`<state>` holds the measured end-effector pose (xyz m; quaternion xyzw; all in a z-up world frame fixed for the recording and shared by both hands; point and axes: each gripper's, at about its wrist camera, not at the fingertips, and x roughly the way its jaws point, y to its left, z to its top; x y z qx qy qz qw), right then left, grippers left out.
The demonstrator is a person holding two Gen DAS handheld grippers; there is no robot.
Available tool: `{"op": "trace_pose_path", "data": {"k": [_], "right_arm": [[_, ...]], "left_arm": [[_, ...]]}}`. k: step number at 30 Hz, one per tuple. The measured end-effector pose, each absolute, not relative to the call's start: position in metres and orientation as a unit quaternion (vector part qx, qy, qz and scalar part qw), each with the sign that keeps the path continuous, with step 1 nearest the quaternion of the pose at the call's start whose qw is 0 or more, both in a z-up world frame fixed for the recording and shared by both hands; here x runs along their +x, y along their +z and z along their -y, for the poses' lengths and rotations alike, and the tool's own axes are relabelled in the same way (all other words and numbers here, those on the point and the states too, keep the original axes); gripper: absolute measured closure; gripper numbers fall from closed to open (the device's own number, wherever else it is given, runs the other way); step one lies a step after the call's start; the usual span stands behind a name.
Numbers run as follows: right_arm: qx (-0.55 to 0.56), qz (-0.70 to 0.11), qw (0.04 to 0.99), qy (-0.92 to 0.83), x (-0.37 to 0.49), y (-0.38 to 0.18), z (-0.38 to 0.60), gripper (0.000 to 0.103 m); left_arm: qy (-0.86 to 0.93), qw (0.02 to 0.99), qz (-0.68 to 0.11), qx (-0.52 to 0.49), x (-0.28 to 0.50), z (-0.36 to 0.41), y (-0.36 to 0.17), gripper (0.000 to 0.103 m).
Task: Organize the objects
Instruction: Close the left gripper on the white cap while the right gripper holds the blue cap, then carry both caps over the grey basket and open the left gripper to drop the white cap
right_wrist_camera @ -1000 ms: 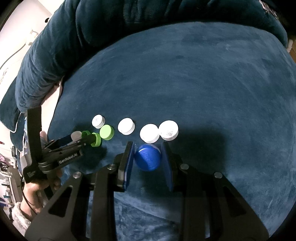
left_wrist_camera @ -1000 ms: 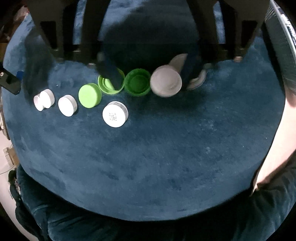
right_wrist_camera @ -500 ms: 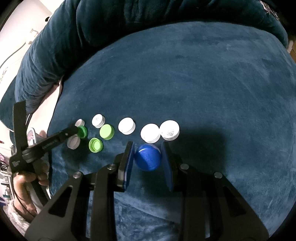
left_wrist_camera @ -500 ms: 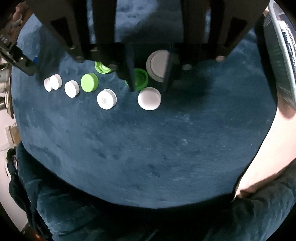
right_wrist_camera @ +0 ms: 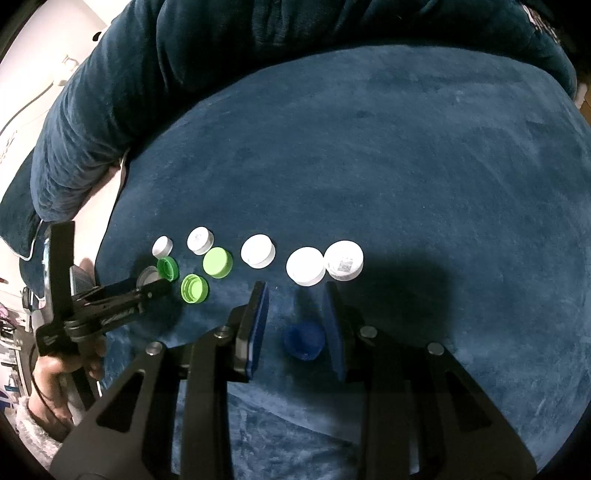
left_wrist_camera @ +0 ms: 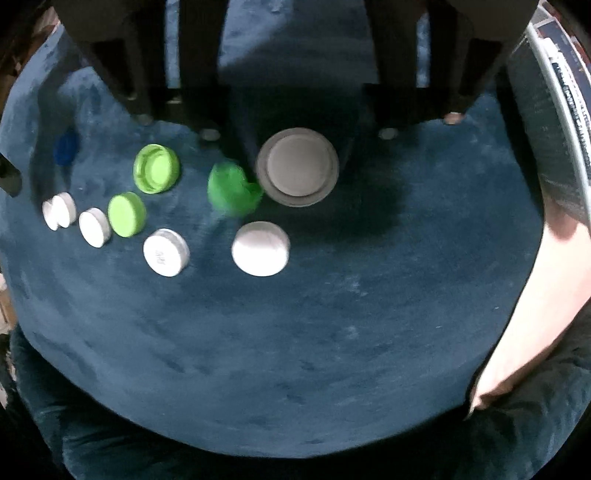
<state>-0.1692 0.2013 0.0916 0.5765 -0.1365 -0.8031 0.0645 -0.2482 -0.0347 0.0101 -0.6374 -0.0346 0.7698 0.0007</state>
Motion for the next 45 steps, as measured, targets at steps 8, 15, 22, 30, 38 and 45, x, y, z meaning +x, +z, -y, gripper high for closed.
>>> {"op": "trace_pose_path", "data": {"k": [8, 15, 22, 30, 38, 45], "right_arm": [[0.604, 0.135, 0.059, -0.783, -0.169, 0.077, -0.203, 0.072], [0.610, 0.111, 0.070, -0.782, -0.161, 0.064, -0.197, 0.021], [0.622, 0.077, 0.070, -0.776, -0.166, 0.048, -0.174, 0.027], [0.638, 0.076, 0.067, -0.764, -0.170, 0.040, -0.172, 0.072], [0.611, 0.079, 0.118, -0.779, -0.160, 0.072, -0.128, 0.072], [0.561, 0.044, 0.202, -0.802, -0.137, 0.123, -0.046, 0.072]], "left_arm": [[0.779, -0.003, 0.044, -0.625, -0.242, 0.041, 0.033, 0.061], [0.785, 0.011, 0.033, -0.618, -0.238, 0.036, 0.043, 0.061], [0.791, 0.013, 0.026, -0.611, -0.232, 0.039, 0.053, 0.061], [0.801, 0.003, 0.037, -0.598, -0.219, 0.059, 0.073, 0.061], [0.827, -0.014, 0.086, -0.555, -0.181, 0.104, 0.128, 0.061], [0.860, -0.096, 0.097, -0.492, -0.095, 0.169, 0.166, 0.061]]}}
